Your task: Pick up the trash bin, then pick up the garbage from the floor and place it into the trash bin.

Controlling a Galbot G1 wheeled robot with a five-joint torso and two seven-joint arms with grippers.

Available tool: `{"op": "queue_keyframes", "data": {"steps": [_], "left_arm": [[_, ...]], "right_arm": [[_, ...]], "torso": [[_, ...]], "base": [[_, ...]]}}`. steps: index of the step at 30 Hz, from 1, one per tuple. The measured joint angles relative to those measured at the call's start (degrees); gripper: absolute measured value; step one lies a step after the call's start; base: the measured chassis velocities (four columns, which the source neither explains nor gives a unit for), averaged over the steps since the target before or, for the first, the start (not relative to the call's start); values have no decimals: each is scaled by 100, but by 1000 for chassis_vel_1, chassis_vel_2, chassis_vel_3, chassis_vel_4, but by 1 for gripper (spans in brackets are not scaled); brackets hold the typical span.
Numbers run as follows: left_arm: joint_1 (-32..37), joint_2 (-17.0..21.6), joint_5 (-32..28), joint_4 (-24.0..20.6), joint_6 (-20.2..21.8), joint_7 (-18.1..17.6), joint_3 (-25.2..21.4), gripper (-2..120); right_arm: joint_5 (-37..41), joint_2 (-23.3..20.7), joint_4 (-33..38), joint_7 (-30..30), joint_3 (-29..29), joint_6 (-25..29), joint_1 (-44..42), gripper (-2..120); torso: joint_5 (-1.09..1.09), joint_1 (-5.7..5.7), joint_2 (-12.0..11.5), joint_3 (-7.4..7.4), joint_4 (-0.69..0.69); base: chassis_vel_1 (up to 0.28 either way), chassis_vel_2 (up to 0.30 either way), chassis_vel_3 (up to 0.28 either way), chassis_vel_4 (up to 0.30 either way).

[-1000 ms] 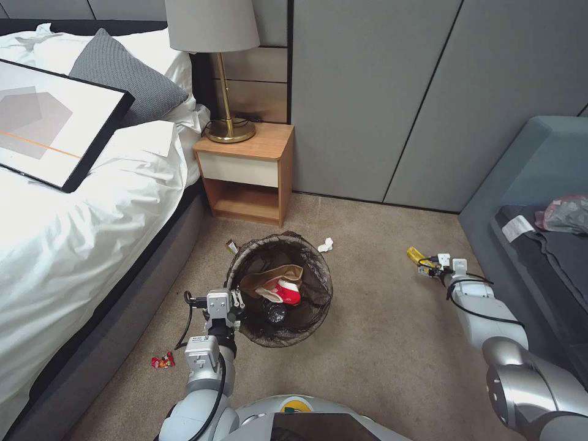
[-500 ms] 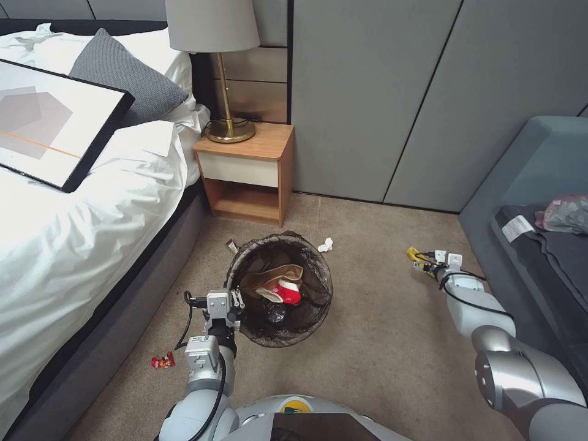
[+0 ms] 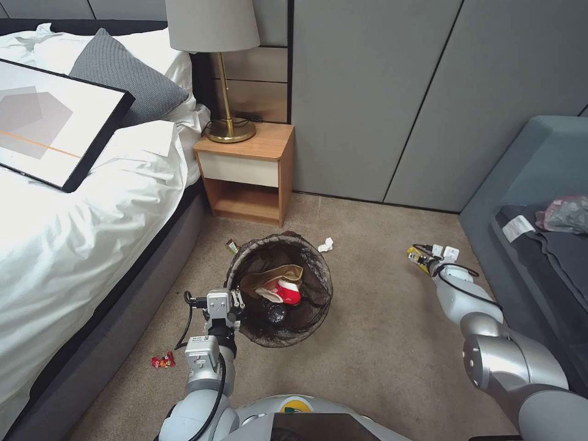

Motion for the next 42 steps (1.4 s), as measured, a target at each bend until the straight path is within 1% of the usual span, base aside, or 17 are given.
{"op": "queue_keyframes", "data": {"steps": [8,9,11,13,15,16,18,22,25,32,33,34,36,37,40,41,42], "left_arm": [[0,0,0,0,0,0,0,0],[0,0,0,0,0,0,0,0],[0,0,0,0,0,0,0,0],[0,0,0,0,0,0,0,0],[0,0,0,0,0,0,0,0],[0,0,0,0,0,0,-1,0],[0,0,0,0,0,0,-1,0],[0,0,0,0,0,0,0,0],[0,0,0,0,0,0,0,0],[0,0,0,0,0,0,0,0],[0,0,0,0,0,0,-1,0],[0,0,0,0,0,0,-1,0],[0,0,0,0,0,0,0,0],[0,0,0,0,0,0,0,0],[0,0,0,0,0,0,0,0],[0,0,0,0,0,0,0,0],[0,0,0,0,0,0,0,0]], "right_arm": [[96,21,-51,43,29,-11,62,100],[339,20,-134,107,78,-19,214,100],[459,11,-137,126,92,-20,251,100],[923,-14,-164,236,174,-48,392,100],[1053,-31,-158,284,203,-43,399,100],[1077,-37,-154,307,208,-39,384,100],[1078,-90,-144,378,225,125,298,100],[926,-168,-183,561,212,224,304,100],[752,-196,-223,698,209,249,323,100],[954,-139,-198,694,239,191,192,100],[275,-113,-176,350,234,349,67,100],[275,-113,-176,350,234,349,67,100],[-624,-118,-154,87,196,494,-8,100],[-624,-118,-154,87,196,494,-8,100],[-2043,-154,-169,-74,150,684,-11,100],[-2043,-154,-169,-74,150,684,-11,100],[-2536,-161,-179,-65,131,733,-4,100]], "torso": [[1,0,0,0,0],[-1,0,0,0,-2],[-1,0,0,0,-2],[-1,0,0,0,-2],[-2,0,0,0,-1],[2,0,0,0,-2],[0,0,0,0,-3],[0,0,0,0,-3],[0,0,0,0,-1],[0,0,0,0,-2],[1,0,0,0,-1],[1,0,0,0,-1],[0,0,0,0,-3],[0,0,0,0,-3],[-2,0,0,0,-3],[-2,0,0,0,-3],[-1,0,0,0,-3]], "base": [[0,0,0,0],[0,0,0,0],[0,0,0,0],[0,0,0,0],[0,0,0,0],[0,0,0,0],[0,0,0,0],[0,0,0,0],[0,0,0,0],[0,0,0,0],[0,0,0,0],[0,0,0,0],[0,0,0,0],[0,0,0,0],[0,0,0,0],[0,0,0,0],[0,0,0,0]]}}
